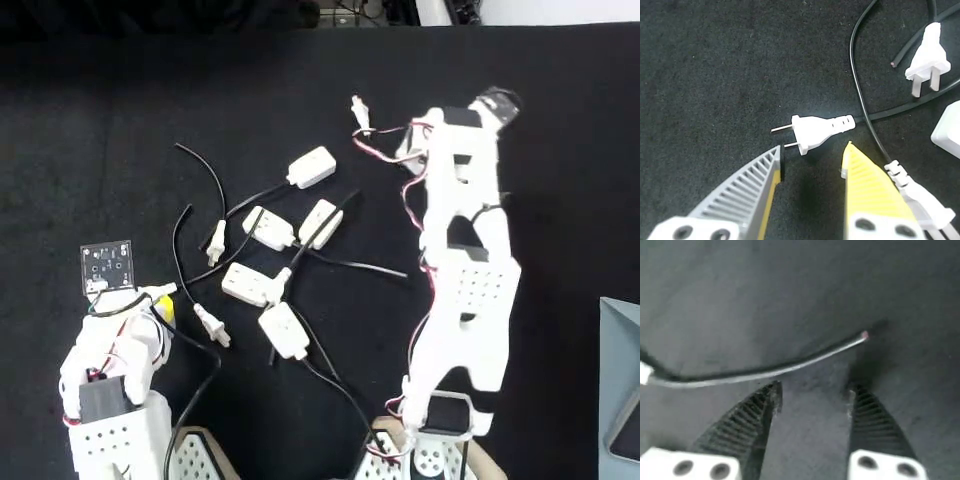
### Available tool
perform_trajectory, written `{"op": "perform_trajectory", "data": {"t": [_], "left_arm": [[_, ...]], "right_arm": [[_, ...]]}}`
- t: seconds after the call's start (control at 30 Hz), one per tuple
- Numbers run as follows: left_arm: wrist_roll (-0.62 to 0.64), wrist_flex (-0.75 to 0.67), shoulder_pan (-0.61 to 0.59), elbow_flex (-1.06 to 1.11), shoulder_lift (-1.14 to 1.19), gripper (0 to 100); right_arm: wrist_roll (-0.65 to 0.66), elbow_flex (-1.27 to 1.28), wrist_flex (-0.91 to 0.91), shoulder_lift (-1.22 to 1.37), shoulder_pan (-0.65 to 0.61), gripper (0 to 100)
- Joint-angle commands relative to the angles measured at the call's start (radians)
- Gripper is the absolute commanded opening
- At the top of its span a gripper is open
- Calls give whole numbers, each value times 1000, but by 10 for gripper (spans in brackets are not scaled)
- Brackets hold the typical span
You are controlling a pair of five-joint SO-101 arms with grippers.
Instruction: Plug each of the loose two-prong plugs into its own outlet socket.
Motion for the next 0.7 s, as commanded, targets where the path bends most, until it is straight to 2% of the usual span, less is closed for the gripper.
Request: {"op": "perform_trajectory", "data": {"t": [0.0, 0.03, 0.27, 0.67], "left_arm": [[-6, -18, -7, 1, -5, 206], [-6, -18, -7, 1, -5, 206], [-6, -18, -7, 1, -5, 206], [-6, -17, -8, 1, -5, 205]], "right_arm": [[-18, -148, 40, 33, 60, 18], [-15, -185, 58, 47, 71, 11], [-20, -409, 241, 122, 75, 119], [-15, -662, 253, 346, 89, 127]]}}
